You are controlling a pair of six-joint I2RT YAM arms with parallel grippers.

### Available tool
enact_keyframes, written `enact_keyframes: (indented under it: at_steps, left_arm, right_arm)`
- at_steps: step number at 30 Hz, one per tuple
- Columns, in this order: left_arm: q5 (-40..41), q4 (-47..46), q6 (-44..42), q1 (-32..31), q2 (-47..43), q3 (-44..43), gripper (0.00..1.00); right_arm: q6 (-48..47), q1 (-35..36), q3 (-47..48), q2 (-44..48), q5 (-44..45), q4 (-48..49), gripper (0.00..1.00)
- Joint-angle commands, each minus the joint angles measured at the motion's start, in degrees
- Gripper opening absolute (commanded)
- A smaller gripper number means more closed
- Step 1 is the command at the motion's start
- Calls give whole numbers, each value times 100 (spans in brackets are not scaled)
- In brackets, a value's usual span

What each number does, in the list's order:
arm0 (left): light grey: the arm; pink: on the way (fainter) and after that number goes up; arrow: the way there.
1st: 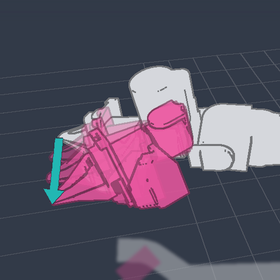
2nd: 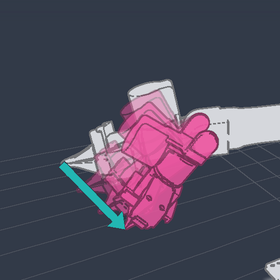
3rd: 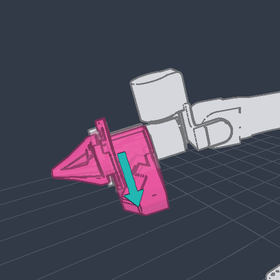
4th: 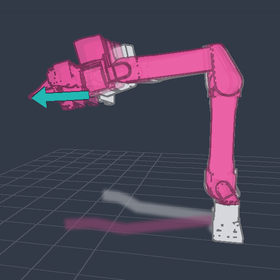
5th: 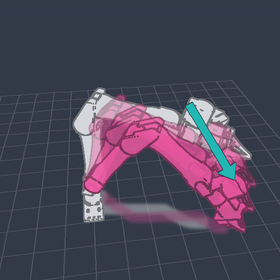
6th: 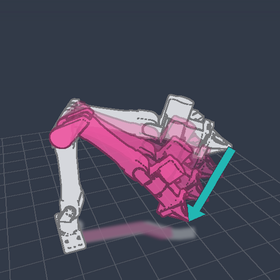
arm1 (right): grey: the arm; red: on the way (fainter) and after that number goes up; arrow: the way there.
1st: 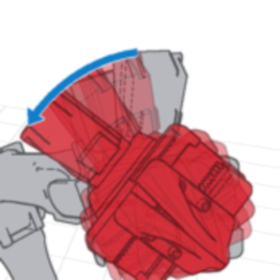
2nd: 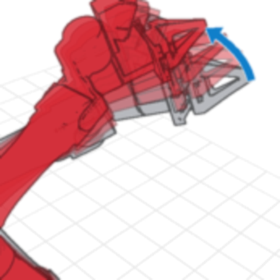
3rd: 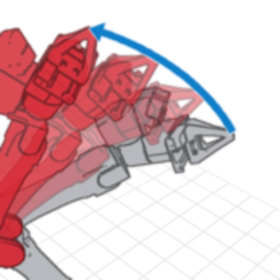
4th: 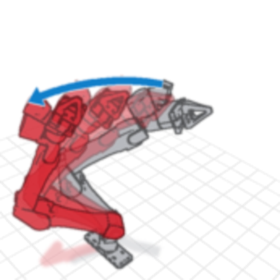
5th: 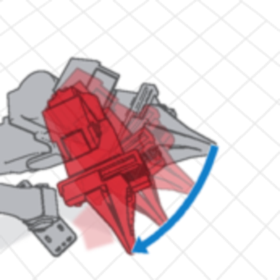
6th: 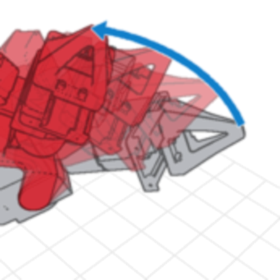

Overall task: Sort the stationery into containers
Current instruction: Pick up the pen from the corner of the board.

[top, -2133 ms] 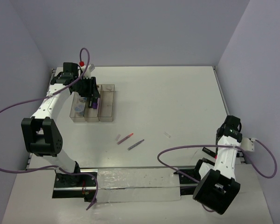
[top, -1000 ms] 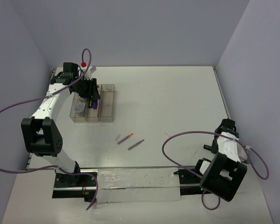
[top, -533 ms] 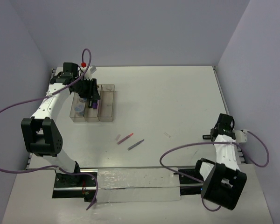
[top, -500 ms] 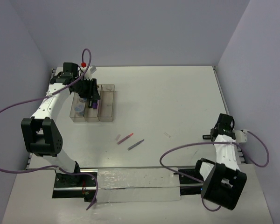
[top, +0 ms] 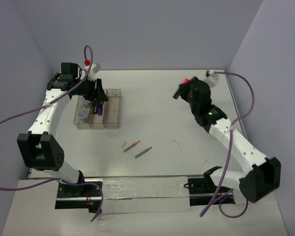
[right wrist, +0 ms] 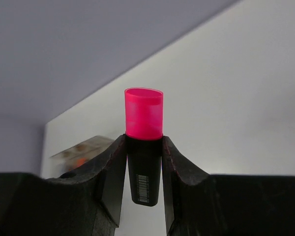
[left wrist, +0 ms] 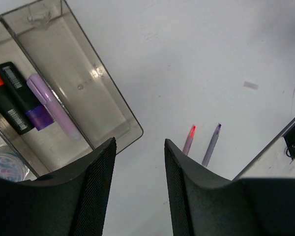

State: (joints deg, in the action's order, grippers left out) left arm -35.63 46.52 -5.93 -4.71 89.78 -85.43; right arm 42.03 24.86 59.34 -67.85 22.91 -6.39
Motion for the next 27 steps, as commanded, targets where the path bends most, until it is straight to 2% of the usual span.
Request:
enact_keyframes:
  at_steps: [1,5,8,13,19,22,27]
  left_arm:
    - [-664,-249,-334,14,-788,-78,57]
    - [-1078,-696,-403,14,-1505,387,68]
    - [-1158,-913,-305,14,-1784,482,72]
    - [-1338,-1072,-30,14,-1833,448,79]
    - [-1195,-1383,445,14,-1734,581,80]
    - [-869,-1496,540,14,-1692,641,75]
    - [-569,-1785,1023,14,-1622,615,54]
  right_arm:
    - [-424,1144,1414,-1091,-94,797,0]
    - [-627,1990,2876,-2250,-218,865,0]
    - [-540,2334,3548,-2778,-562,772,0]
    - [-837,2896,4098,-3284,-518,890,0]
    - [-871,3147,4311,-3444,-507,842,0]
    - [-758,3139,4209,-3367,-568,911,0]
    - [-565,3165,4059,-3340,-761,1005,0]
